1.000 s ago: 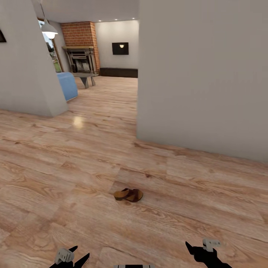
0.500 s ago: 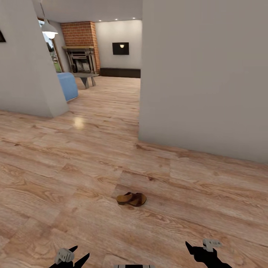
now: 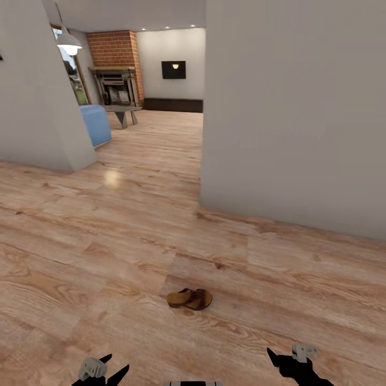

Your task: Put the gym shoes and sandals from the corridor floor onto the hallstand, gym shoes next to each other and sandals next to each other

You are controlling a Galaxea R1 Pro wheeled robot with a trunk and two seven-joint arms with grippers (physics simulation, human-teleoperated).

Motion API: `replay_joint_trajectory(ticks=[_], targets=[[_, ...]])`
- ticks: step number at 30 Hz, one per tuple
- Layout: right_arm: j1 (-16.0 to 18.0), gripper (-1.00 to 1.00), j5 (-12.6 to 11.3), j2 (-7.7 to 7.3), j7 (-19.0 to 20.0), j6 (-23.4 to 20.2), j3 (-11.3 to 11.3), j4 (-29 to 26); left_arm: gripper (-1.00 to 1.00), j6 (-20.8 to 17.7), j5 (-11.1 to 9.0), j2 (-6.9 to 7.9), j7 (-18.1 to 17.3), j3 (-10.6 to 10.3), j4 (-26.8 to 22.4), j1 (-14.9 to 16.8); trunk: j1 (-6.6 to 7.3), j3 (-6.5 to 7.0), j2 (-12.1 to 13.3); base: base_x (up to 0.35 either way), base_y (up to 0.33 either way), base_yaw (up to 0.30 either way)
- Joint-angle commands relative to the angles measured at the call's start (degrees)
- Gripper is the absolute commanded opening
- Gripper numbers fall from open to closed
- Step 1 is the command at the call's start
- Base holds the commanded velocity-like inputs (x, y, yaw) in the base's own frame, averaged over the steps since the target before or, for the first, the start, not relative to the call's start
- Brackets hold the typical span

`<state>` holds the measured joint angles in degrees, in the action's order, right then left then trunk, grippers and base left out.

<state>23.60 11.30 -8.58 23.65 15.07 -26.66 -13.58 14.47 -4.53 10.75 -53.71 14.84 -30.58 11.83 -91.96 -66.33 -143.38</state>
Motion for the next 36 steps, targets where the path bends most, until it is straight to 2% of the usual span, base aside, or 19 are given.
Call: replay_joint_trajectory(ticks=[1,10,28,36], targets=[[0.04,1.0,0.57,0.02,0.26,0.23,-0.5,0.04,1.0,0.22,-0.09,-0.01,-0.23,0.1,0.08,0.04,-0.02,-0.05,-0.02,0.306,0.044,0.0],[0.04,1.0,0.57,-0.02,0.26,0.27,-0.5,0.03,1.0,0.26,-0.12,0.02,-0.25,0.1,0.08,0.04,-0.02,-0.05,-0.02,0.229,0.042,0.0],[0.04,1.0,0.57,-0.03,0.26,0.24,-0.5,0.04,1.0,0.25,-0.13,0.05,-0.26,0.1,0.08,0.04,-0.02,-0.05,-0.02,0.027,0.008,-0.001],[0.04,1.0,0.57,-0.03,0.26,0.24,-0.5,0.04,1.0,0.22,-0.13,0.05,-0.23,0.1,0.08,0.04,-0.02,-0.05,-0.02,0.115,0.158,-0.146]])
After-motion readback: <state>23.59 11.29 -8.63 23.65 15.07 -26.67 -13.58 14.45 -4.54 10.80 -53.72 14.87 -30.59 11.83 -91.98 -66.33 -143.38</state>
